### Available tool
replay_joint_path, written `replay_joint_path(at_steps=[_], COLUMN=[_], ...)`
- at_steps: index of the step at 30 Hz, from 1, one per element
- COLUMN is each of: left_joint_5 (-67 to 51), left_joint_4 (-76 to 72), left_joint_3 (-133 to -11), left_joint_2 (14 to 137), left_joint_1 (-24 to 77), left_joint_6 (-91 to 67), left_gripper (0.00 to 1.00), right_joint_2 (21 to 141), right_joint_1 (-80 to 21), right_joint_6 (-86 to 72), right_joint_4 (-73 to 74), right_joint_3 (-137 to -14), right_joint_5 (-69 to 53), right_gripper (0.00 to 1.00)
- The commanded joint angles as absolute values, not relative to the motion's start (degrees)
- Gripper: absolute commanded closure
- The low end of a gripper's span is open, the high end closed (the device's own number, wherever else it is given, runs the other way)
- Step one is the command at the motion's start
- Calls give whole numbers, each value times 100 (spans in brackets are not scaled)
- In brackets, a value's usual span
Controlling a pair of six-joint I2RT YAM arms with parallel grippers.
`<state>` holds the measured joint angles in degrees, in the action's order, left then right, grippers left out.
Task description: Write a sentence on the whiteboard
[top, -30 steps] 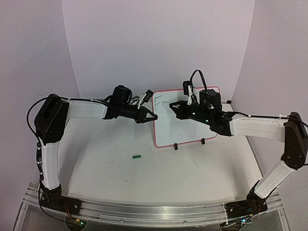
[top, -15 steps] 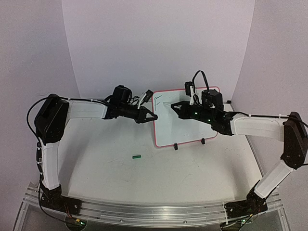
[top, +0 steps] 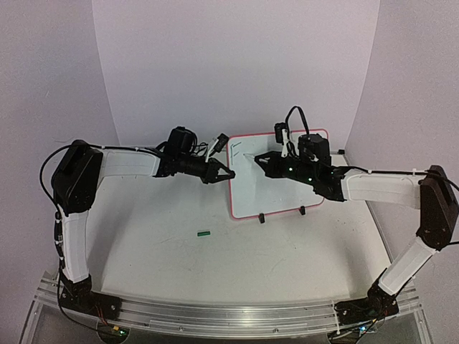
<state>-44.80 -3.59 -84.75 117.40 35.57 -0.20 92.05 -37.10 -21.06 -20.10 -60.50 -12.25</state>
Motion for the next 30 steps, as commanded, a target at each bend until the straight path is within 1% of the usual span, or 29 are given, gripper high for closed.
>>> replay_joint_path(at_steps=[1, 12, 24, 30], left_joint_5=[-4473, -4482, -4472, -4474], left_joint_4=[655, 668, 668, 664], left_joint_3=[-8479, -8484, -8490, -8487], left_joint_2=[11888, 11901, 11901, 11901], left_joint_1=[3788, 3788, 3790, 3795], left_joint_6=[167, 166, 176, 176], left_gripper=[100, 100, 100, 100], right_joint_2=[9254, 9591, 9440, 9266], right_joint_1=[-3666, -3665, -3669, -3666], right_joint_6=[-2027, -1978, -2048, -2028], right_joint_4=[-2210, -2090, -2057, -2055], right_joint_3=[-6348, -6478, -6014, -5963], right_joint_5=[-1125, -1563, -1544, -1313], right_gripper=[100, 100, 100, 100])
